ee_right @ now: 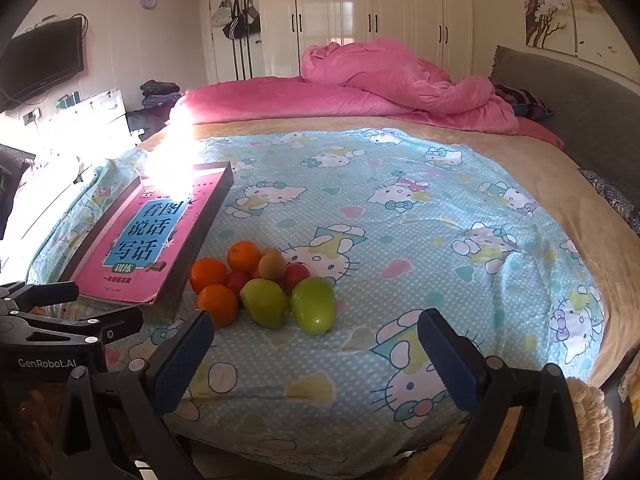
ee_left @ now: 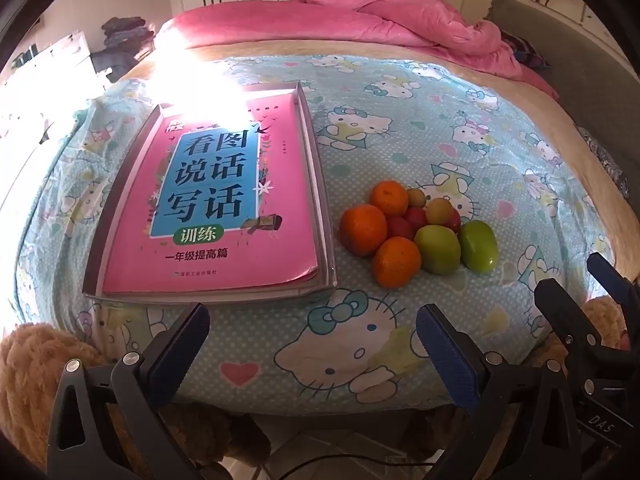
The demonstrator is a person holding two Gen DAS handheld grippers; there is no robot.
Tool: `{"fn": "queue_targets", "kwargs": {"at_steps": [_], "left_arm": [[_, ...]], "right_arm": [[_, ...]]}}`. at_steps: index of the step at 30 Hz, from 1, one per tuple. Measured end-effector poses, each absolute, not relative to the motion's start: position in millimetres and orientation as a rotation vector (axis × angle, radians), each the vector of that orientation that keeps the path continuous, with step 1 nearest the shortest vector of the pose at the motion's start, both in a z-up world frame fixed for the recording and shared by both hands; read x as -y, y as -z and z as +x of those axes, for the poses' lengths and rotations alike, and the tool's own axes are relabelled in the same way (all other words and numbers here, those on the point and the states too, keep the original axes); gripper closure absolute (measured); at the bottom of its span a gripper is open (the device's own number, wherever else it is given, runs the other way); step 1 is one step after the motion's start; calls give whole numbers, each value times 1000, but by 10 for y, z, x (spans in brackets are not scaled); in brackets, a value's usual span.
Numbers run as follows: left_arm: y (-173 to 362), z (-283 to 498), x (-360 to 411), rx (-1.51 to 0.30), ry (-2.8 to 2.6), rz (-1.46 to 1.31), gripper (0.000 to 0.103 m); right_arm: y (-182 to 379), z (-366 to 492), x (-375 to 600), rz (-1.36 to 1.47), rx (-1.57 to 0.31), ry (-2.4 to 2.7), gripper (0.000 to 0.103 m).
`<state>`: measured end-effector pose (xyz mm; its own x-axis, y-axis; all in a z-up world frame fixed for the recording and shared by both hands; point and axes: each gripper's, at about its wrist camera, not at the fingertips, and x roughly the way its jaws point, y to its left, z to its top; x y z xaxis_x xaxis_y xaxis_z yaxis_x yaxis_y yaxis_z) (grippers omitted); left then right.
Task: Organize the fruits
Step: 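Move both tools toward the fruit pile beside the pink workbook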
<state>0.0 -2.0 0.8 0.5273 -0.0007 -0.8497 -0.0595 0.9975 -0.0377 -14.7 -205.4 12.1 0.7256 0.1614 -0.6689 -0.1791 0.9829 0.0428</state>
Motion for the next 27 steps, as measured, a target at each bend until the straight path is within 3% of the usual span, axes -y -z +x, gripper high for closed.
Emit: {"fn": "queue_targets", "kwargs": {"at_steps": [27], "left_arm": [[-17, 44, 43, -1006, -28, -62, 0]], "right_arm": [[-74, -103, 2049, -14, -744, -186, 0]]}}
